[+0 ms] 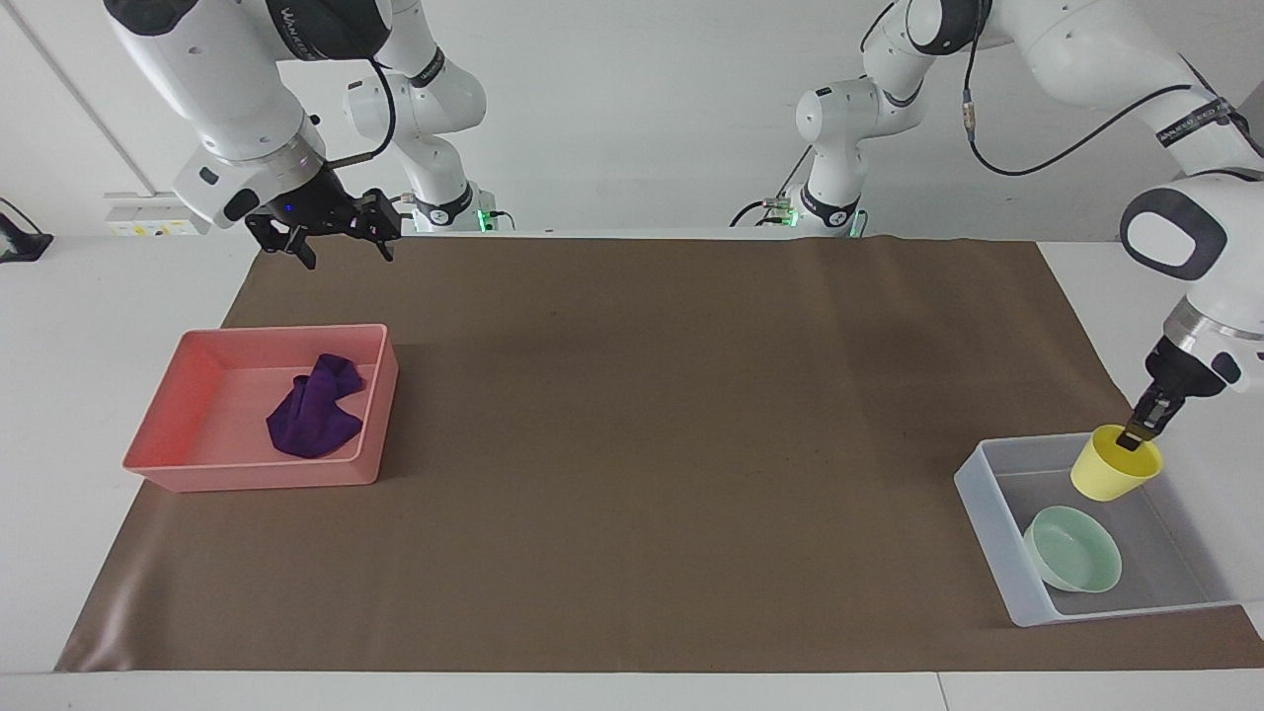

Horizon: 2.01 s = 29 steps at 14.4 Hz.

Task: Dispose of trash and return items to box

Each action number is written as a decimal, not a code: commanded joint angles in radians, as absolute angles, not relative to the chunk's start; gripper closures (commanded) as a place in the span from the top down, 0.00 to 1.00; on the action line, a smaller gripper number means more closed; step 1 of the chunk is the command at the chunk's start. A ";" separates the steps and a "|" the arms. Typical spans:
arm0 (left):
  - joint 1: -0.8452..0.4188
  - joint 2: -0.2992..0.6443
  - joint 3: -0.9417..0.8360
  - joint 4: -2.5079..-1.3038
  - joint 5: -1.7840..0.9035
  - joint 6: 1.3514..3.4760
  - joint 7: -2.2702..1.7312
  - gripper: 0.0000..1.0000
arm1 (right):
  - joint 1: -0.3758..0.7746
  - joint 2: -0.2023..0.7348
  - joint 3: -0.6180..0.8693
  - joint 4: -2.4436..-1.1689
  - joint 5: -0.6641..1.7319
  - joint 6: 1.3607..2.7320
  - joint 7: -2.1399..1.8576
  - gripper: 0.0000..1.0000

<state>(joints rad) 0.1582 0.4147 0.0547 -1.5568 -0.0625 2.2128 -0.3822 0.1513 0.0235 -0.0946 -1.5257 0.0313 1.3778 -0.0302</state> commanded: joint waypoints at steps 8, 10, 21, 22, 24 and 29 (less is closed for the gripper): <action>0.123 0.565 0.041 -1.453 -0.095 2.287 -0.374 0.00 | 0.143 -0.046 -0.094 -1.546 0.035 1.370 -0.035 1.00; 0.120 0.565 0.041 -1.454 -0.091 2.290 -0.364 0.01 | 0.143 -0.061 -0.094 -1.546 0.035 1.370 -0.035 0.99; 0.009 0.199 0.052 -1.738 0.026 1.919 -0.306 1.00 | 0.143 -0.061 -0.094 -1.546 0.037 1.370 -0.035 0.99; -0.029 0.127 0.052 -1.837 0.025 1.907 -0.284 1.00 | 0.143 -0.061 -0.094 -1.546 0.035 1.370 -0.035 0.99; -0.061 0.001 0.046 -1.971 0.025 1.881 -0.275 1.00 | 0.143 -0.061 -0.094 -1.546 0.037 1.370 -0.035 1.00; -0.103 -0.065 0.046 -1.759 0.034 1.635 -0.111 1.00 | 0.143 -0.061 -0.094 -1.546 0.035 1.370 -0.035 0.99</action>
<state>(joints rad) -0.0973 -0.0828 0.0326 -1.9016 0.0093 1.7544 -0.1815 0.1508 -0.0529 -0.0959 -1.5338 0.0313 1.3722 -0.0302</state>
